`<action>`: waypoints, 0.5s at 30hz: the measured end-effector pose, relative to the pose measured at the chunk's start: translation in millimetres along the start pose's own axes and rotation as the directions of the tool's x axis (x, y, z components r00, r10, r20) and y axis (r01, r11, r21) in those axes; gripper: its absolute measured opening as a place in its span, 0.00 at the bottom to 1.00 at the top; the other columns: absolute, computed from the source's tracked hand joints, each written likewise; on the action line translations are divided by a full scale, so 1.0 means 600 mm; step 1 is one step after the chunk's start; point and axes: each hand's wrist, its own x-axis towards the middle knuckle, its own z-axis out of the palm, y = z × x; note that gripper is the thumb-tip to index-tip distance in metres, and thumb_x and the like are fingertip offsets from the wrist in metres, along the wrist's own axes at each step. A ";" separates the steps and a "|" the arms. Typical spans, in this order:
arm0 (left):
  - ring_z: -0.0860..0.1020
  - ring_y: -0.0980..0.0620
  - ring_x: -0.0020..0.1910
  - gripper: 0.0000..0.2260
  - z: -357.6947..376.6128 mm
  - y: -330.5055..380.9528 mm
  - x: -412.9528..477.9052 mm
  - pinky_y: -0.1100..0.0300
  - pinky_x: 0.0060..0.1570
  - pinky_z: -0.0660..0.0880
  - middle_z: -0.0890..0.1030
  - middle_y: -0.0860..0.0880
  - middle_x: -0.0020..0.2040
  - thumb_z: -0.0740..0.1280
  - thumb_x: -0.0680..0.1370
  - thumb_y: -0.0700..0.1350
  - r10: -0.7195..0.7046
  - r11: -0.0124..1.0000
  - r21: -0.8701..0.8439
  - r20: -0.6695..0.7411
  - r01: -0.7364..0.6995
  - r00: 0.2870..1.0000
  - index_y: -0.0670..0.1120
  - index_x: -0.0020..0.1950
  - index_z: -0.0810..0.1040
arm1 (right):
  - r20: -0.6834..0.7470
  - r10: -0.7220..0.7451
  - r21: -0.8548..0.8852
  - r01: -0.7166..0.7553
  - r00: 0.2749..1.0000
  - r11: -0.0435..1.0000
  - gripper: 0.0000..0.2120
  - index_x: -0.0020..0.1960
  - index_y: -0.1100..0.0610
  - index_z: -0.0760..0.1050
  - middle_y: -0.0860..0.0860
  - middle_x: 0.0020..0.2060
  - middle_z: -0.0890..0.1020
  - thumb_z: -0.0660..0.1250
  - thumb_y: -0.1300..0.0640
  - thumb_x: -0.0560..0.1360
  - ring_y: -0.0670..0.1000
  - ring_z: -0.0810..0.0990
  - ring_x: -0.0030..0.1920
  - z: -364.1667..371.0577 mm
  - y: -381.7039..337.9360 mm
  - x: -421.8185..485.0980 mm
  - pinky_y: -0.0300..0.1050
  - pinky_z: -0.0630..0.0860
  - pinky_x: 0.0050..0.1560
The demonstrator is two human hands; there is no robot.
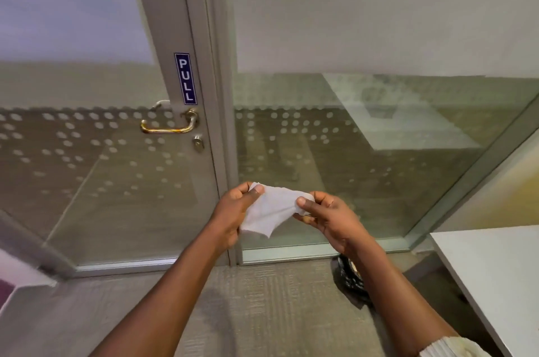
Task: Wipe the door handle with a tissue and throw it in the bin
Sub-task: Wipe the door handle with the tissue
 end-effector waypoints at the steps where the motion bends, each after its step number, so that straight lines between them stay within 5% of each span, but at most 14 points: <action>1: 0.85 0.48 0.46 0.04 -0.024 0.010 -0.005 0.52 0.49 0.82 0.87 0.44 0.50 0.67 0.84 0.42 0.007 1.000 -0.003 -0.025 -0.007 1.000 0.44 0.52 0.81 | 0.014 -0.017 -0.003 0.017 1.000 1.000 0.08 0.48 0.61 0.79 0.57 0.49 0.84 0.72 0.59 0.72 0.53 0.82 0.51 0.026 0.001 0.009 0.47 0.81 0.56; 5: 0.84 0.43 0.47 0.05 -0.095 0.044 -0.022 0.54 0.38 0.82 0.86 0.43 0.50 0.69 0.84 0.45 0.013 1.000 -0.005 -0.114 -0.014 0.993 0.45 0.55 0.82 | 0.056 -0.022 -0.085 0.026 0.998 0.996 0.04 0.52 0.58 0.79 0.55 0.48 0.85 0.67 0.59 0.80 0.52 0.82 0.49 0.107 0.006 0.040 0.47 0.79 0.50; 11: 0.85 0.46 0.46 0.04 -0.168 0.085 -0.030 0.50 0.49 0.80 0.87 0.44 0.50 0.68 0.84 0.45 0.051 0.998 -0.025 -0.212 -0.057 0.976 0.46 0.54 0.82 | 0.160 0.083 -0.120 -0.064 0.984 0.991 0.11 0.59 0.61 0.76 0.60 0.54 0.84 0.67 0.55 0.80 0.57 0.81 0.54 0.184 0.015 0.093 0.59 0.75 0.59; 13: 0.85 0.46 0.45 0.05 -0.195 0.103 -0.028 0.53 0.43 0.82 0.87 0.43 0.51 0.67 0.85 0.45 0.058 0.998 0.029 -0.192 -0.053 0.980 0.46 0.56 0.82 | 0.205 0.135 -0.197 -0.094 0.969 0.976 0.18 0.61 0.63 0.76 0.63 0.52 0.83 0.70 0.52 0.78 0.57 0.81 0.49 0.203 0.011 0.115 0.54 0.77 0.49; 15: 0.85 0.47 0.42 0.06 -0.216 0.125 -0.027 0.59 0.31 0.80 0.87 0.44 0.49 0.67 0.85 0.46 0.050 0.990 0.136 -0.159 -0.028 0.986 0.45 0.57 0.82 | 0.242 0.161 -0.372 -0.061 0.957 0.926 0.18 0.57 0.60 0.78 0.60 0.43 0.80 0.71 0.48 0.75 0.53 0.76 0.36 0.213 -0.001 0.135 0.42 0.68 0.30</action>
